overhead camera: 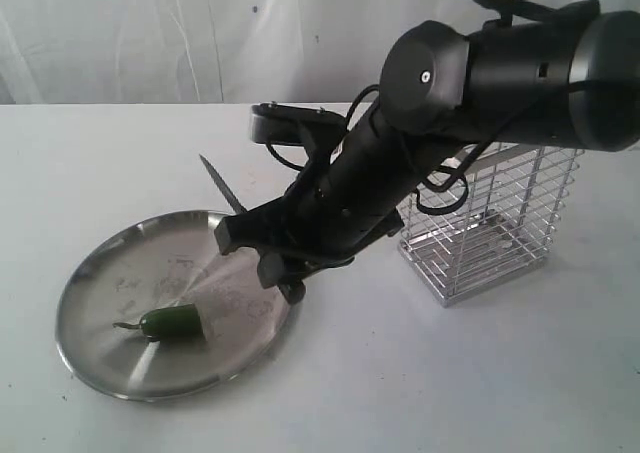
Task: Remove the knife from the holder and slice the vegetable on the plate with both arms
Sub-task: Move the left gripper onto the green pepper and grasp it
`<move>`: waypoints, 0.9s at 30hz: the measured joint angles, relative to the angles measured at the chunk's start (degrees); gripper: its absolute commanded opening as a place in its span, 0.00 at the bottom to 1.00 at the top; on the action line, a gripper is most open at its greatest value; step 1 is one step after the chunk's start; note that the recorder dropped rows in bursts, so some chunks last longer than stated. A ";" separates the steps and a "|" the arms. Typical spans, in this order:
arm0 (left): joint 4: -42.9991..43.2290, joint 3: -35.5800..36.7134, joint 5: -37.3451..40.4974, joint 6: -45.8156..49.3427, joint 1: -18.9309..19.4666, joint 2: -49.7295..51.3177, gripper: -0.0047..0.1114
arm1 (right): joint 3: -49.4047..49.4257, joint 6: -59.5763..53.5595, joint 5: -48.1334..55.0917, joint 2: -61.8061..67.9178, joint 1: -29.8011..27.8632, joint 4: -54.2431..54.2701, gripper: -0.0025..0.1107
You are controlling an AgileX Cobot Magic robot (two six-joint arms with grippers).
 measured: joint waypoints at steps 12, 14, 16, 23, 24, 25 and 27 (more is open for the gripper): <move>4.98 -30.30 78.67 48.63 -0.96 48.41 0.04 | 0.00 1.77 0.00 0.00 -0.29 -1.41 0.02; -3.19 -29.34 78.67 61.92 -1.74 49.42 0.04 | 0.00 2.42 0.00 0.00 -1.42 -1.41 0.02; -8.84 -28.03 77.00 75.00 -2.37 50.36 0.06 | 0.00 2.80 0.00 0.00 -3.05 -1.41 0.02; -16.23 -25.24 68.45 99.62 -2.83 57.38 0.45 | -0.09 1.81 4.53 0.00 -7.73 -2.02 0.02; -17.68 -25.24 67.54 101.95 -2.83 58.71 0.49 | -0.09 1.34 5.27 0.00 -7.75 -2.02 0.02; -19.50 -25.24 66.87 104.33 -2.83 59.79 0.54 | -0.09 1.19 5.84 0.11 -7.75 -2.02 0.02; -23.80 -25.24 65.22 108.93 -2.83 62.52 0.61 | -0.09 0.94 6.11 0.22 -7.75 -1.89 0.02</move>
